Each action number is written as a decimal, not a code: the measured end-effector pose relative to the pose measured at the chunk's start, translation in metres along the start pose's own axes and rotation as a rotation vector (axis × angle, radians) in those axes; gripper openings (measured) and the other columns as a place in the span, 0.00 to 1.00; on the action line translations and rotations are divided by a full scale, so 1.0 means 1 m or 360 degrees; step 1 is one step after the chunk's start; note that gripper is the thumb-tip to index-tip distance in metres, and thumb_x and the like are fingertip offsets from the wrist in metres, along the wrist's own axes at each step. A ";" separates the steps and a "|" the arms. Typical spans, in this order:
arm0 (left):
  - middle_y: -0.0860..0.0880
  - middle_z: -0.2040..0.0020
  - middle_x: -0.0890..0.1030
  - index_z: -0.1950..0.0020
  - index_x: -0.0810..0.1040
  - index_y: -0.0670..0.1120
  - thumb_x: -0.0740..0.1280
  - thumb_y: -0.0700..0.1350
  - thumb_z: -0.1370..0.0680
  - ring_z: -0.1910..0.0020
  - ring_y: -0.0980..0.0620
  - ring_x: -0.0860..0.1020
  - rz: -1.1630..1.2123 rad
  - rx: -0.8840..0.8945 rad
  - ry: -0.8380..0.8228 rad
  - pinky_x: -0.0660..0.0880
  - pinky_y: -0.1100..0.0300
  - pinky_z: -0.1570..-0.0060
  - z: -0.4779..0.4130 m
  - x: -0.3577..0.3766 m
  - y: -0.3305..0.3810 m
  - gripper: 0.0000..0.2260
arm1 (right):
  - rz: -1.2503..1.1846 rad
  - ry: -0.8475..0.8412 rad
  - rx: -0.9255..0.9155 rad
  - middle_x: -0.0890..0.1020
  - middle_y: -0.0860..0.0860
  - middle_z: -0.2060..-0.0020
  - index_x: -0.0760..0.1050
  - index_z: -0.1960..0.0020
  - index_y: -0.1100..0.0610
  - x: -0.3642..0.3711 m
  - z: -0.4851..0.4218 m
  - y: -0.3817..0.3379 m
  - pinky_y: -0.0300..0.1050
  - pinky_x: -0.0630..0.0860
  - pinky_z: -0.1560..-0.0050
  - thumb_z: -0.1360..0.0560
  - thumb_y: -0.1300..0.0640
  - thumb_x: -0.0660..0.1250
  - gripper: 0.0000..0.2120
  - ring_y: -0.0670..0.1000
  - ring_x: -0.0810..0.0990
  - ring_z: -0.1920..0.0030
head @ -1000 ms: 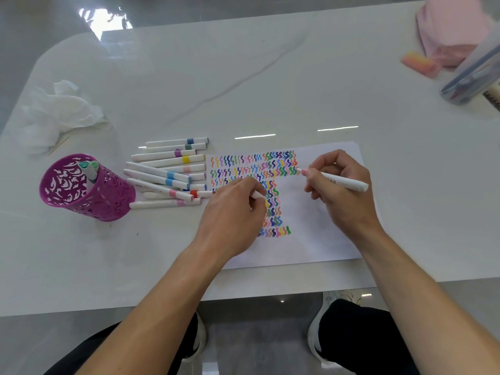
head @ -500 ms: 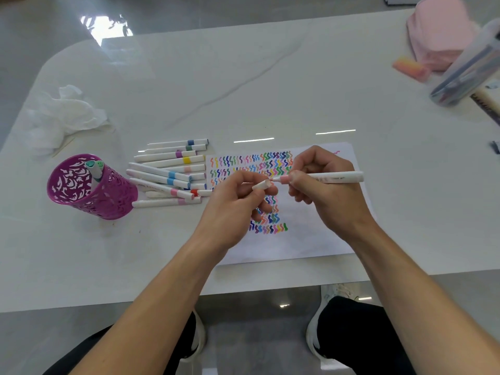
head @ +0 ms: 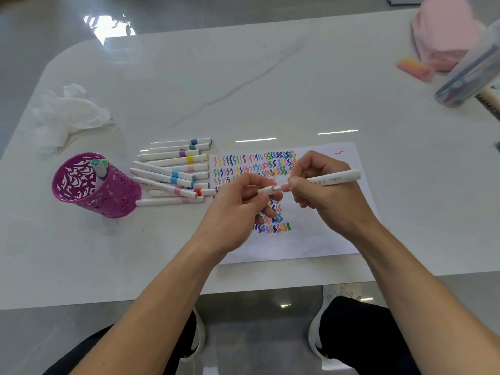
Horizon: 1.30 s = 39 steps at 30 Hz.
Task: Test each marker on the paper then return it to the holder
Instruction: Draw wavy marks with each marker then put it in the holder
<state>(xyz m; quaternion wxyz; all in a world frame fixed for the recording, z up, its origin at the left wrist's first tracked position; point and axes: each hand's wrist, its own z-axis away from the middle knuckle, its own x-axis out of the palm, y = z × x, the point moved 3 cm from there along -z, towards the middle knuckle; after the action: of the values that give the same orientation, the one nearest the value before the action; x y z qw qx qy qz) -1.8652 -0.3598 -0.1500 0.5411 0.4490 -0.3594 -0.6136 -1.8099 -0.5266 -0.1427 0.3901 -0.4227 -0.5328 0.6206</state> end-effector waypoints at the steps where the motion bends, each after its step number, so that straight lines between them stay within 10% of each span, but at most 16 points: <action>1: 0.53 0.53 0.87 0.44 0.78 0.48 0.64 0.40 0.16 0.61 0.55 0.83 -0.0020 0.0001 -0.0016 0.77 0.65 0.62 0.000 0.000 0.000 0.06 | 0.0015 -0.0020 0.0008 0.80 0.54 0.72 0.77 0.60 0.57 0.000 0.000 0.001 0.38 0.72 0.70 0.30 0.58 0.70 0.03 0.47 0.76 0.71; 39: 0.51 0.67 0.80 0.49 0.84 0.47 0.66 0.44 0.17 0.69 0.57 0.78 -0.0367 0.0355 0.0300 0.77 0.64 0.66 0.016 -0.029 0.002 0.07 | -0.0537 0.0067 0.0096 0.85 0.61 0.64 0.84 0.52 0.65 0.038 0.003 0.002 0.45 0.82 0.64 0.22 0.53 0.70 0.14 0.58 0.85 0.66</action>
<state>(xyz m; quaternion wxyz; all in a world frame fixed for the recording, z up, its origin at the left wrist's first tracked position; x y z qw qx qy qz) -1.8787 -0.3318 -0.1377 0.4454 0.6000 -0.3190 -0.5830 -1.8253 -0.4926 -0.1481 0.5123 -0.3284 -0.5691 0.5531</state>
